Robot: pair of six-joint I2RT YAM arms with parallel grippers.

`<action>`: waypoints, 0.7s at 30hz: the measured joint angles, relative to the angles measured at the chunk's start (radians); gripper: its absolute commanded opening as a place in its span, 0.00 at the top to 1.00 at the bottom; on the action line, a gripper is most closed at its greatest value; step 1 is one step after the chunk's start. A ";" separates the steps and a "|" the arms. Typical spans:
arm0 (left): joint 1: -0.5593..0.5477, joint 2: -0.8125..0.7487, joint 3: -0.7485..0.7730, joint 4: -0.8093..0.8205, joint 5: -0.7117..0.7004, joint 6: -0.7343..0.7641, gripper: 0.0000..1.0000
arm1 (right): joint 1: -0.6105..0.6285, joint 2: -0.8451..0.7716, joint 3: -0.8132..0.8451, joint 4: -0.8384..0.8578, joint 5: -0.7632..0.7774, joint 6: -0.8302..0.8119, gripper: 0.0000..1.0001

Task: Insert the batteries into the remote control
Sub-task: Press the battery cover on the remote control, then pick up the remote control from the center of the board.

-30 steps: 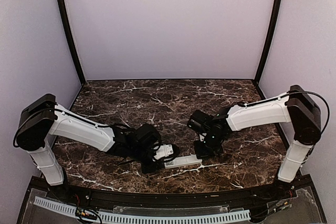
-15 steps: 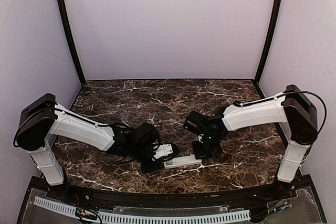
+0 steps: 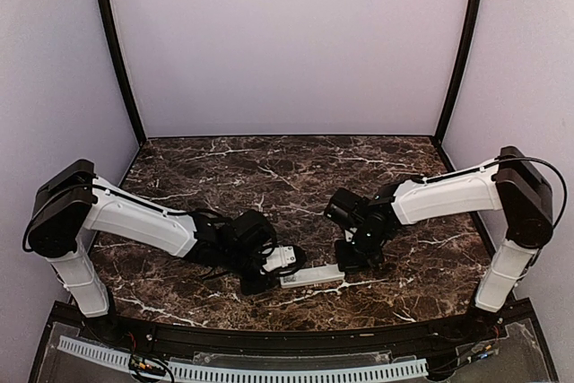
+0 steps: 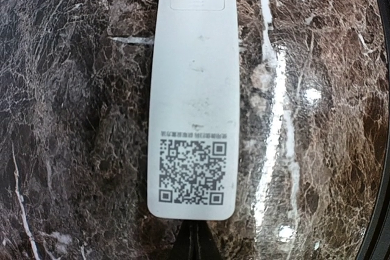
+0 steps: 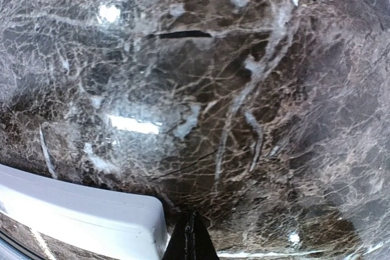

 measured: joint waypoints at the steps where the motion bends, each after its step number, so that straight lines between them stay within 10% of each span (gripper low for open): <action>1: 0.000 0.000 0.002 -0.004 -0.005 0.002 1.00 | -0.004 -0.004 -0.004 -0.004 0.001 -0.002 1.00; 5: 0.000 0.000 0.021 -0.051 -0.025 0.006 1.00 | -0.028 -0.021 -0.018 -0.026 0.014 -0.019 0.96; 7: 0.000 0.000 0.032 -0.080 -0.036 0.006 0.96 | -0.040 -0.030 -0.018 -0.047 0.028 -0.029 0.72; 10: 0.004 -0.012 0.041 -0.124 -0.071 0.003 0.51 | -0.054 -0.060 -0.003 -0.089 0.064 -0.105 0.07; 11: 0.009 -0.026 0.041 -0.140 -0.087 -0.006 0.40 | -0.056 -0.073 0.013 -0.097 0.075 -0.143 0.02; 13: 0.028 -0.072 0.041 -0.166 -0.119 -0.034 0.06 | -0.057 -0.109 0.060 -0.097 0.097 -0.241 0.01; 21: 0.203 -0.412 0.027 -0.149 -0.320 -0.251 0.01 | -0.016 -0.287 0.114 0.163 -0.146 -0.845 0.01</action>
